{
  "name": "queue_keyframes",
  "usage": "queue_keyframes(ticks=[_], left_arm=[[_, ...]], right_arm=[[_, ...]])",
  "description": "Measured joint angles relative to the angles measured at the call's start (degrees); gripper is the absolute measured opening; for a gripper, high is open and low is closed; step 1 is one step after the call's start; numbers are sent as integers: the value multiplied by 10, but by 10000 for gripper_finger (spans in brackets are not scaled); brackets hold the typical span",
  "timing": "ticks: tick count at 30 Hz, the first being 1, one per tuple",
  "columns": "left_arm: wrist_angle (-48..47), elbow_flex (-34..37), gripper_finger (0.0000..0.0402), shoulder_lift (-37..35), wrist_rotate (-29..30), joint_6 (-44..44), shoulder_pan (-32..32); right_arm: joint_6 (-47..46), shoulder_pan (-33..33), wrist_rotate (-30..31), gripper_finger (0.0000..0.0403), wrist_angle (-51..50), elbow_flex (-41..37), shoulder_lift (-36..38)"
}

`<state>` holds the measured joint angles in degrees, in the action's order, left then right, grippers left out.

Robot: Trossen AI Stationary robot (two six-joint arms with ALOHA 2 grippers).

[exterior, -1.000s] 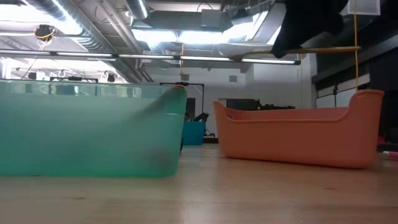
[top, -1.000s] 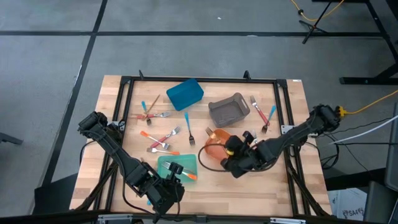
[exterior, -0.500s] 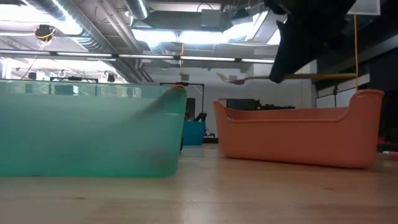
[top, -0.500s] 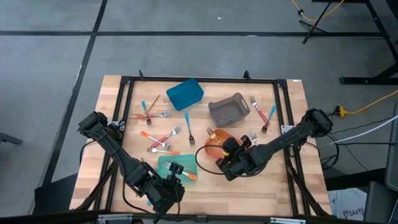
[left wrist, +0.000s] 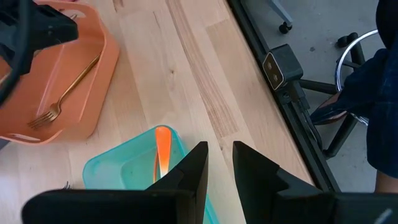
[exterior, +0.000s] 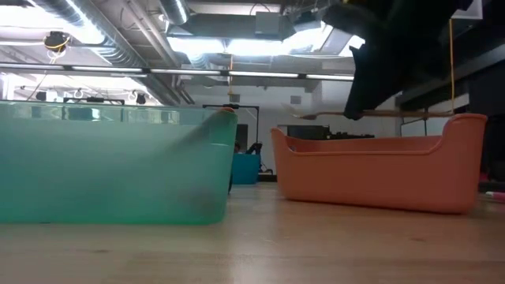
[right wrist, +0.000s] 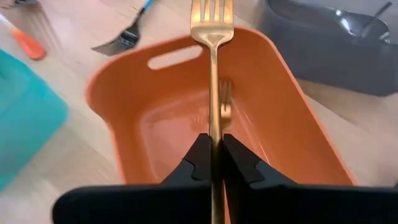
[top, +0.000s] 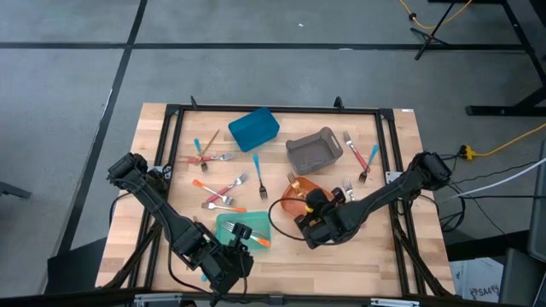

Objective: Sort silverware by color (type)
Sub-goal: Put the gold fork into the orange bin

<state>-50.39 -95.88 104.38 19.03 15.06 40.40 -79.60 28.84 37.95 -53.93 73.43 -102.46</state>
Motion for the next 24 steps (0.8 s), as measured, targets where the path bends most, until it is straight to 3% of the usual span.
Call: queue_keyframes(ticks=[13,24], left_arm=[[0,0,69,0,0,0,0],[0,0,69,0,0,-1,0]], right_arm=[[-27,0,-26,5,-2,0,-63],[-26,0,-46,5,-1,0,-72]])
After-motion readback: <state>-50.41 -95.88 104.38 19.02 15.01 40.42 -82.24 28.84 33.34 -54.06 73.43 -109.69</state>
